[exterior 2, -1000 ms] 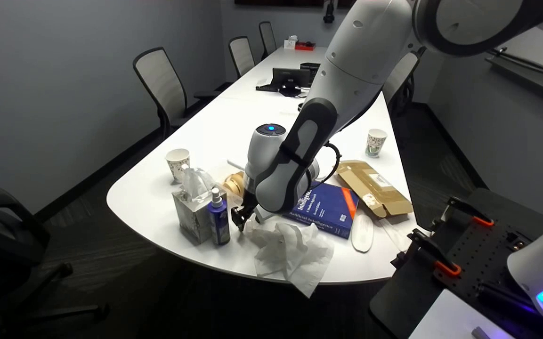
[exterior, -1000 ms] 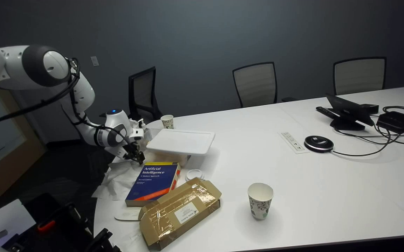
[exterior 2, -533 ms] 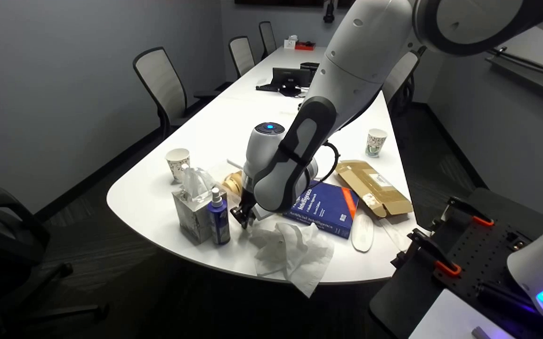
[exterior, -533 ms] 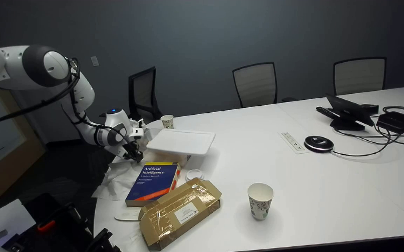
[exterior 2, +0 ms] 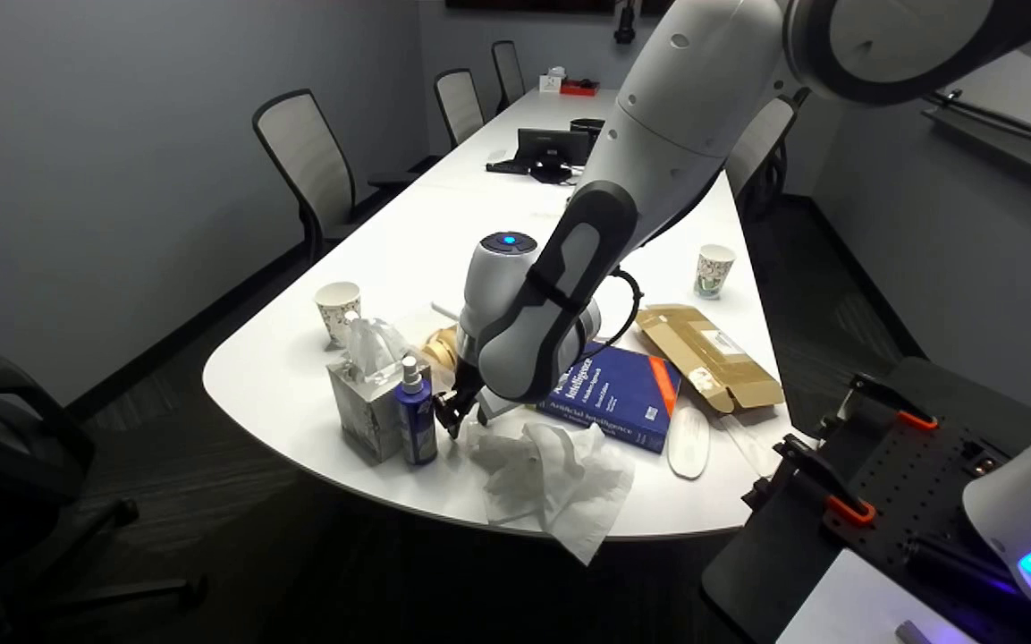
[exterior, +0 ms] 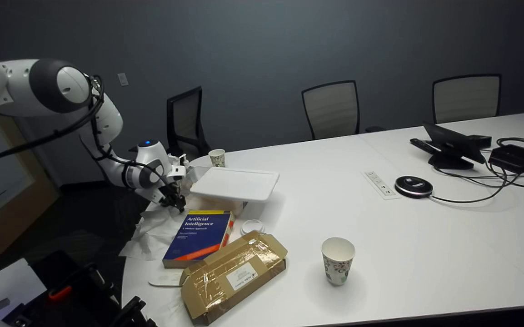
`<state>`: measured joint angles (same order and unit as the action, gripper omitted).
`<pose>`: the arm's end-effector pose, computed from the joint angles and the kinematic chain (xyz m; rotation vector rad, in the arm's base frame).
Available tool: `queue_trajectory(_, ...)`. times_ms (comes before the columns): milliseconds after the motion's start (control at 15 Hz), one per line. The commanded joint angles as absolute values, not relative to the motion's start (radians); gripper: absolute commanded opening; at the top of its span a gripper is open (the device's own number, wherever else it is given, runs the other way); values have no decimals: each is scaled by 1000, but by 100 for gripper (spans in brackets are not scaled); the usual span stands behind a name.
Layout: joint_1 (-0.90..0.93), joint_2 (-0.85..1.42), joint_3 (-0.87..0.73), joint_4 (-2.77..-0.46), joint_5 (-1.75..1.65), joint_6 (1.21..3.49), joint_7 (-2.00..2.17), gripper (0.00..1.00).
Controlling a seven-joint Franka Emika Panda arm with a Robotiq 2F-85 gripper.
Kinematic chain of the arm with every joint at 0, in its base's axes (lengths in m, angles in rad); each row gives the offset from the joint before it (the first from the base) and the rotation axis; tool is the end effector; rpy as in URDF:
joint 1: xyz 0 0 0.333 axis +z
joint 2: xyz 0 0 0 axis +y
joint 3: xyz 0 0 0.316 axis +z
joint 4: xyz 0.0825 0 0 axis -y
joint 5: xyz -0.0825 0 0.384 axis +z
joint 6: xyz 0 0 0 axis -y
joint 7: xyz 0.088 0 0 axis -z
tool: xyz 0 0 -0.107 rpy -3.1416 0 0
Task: Take the blue bottle out of the clear container and place it on the table then put the clear lid on the bottle.
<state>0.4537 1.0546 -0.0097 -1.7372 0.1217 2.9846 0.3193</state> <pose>0.5734 0.2636 -0.0035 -3.0377 -0.0183 -0.2599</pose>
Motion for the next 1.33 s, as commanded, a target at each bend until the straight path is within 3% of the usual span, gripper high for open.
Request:
queue_trajectory(0,433,1048,9,-1726,109,2932,296,40)
queue_trajectory(133,427,1047,14,-1723,107,2922,292,33)
queue_trajectory(400,406,1042,29,-1723,105,2897,275,2)
queue_trajectory(733,371,1042,70,-1711,105,2857,240,0)
queue_trajectory(800,370,1040,72,-1709,105,2845,240,26)
queue_trajectory(933,369,1039,72,-1702,101,2825,240,32)
queue_trajectory(1267,372,1030,66,-1696,95,2783,244,71)
